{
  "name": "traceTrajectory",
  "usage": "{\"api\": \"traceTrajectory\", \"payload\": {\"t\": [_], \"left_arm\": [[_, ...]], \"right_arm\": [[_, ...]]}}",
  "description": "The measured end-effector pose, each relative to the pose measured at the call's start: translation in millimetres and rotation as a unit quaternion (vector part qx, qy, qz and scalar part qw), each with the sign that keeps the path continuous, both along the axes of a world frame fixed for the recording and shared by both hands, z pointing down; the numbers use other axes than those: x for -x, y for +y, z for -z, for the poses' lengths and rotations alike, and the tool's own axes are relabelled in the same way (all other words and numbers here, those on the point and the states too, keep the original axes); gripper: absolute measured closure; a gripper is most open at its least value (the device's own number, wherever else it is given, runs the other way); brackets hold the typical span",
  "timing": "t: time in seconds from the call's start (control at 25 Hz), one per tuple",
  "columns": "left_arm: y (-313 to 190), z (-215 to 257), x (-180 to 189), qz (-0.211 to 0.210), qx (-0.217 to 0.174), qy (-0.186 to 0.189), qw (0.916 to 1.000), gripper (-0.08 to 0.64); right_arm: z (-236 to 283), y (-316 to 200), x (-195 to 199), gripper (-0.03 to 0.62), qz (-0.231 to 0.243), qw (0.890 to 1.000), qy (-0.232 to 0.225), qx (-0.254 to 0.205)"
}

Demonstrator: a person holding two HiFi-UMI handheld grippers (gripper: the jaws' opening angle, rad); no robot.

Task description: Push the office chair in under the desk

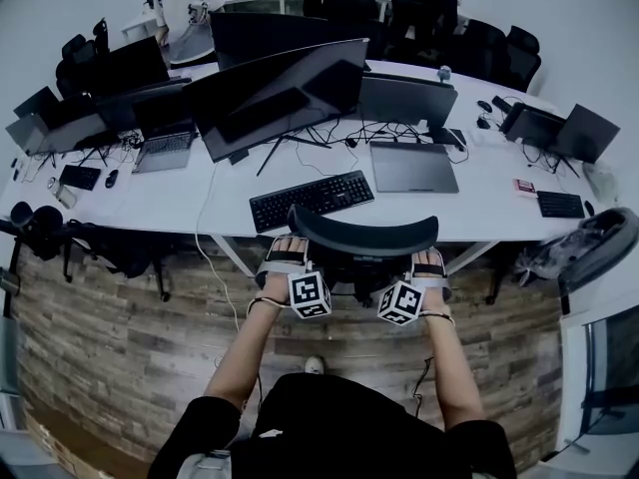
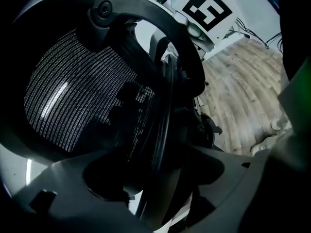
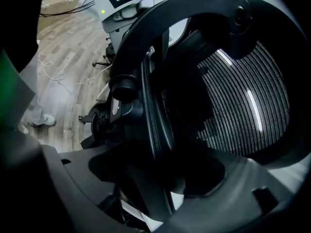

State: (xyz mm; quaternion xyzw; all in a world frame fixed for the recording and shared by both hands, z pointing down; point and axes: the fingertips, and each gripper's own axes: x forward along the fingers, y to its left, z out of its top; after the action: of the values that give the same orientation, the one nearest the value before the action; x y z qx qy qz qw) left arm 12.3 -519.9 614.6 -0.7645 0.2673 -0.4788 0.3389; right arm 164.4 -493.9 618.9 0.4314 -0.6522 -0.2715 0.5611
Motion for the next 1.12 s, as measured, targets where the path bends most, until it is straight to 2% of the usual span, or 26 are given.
{"api": "traceTrajectory", "payload": {"t": [0.16,0.68,1.12], "left_arm": [[-9.4,-1.4,-1.3,-0.004,0.004,0.0,1.0,0.19],[-26.8,-1.5,-5.8,-0.018,-0.018,0.013,0.9996,0.19],[-35.4,-2.0,-8.6,-0.005,-0.019,0.015,0.9997,0.19]], "right_arm": [[-1.4,-10.9,-1.4,0.265,-0.011,1.0,0.002,-0.002],[-2.6,-31.0,-5.1,0.265,-0.04,0.999,0.007,-0.016],[-3.4,-41.9,-6.5,0.265,-0.03,0.999,0.0,-0.024]]}}
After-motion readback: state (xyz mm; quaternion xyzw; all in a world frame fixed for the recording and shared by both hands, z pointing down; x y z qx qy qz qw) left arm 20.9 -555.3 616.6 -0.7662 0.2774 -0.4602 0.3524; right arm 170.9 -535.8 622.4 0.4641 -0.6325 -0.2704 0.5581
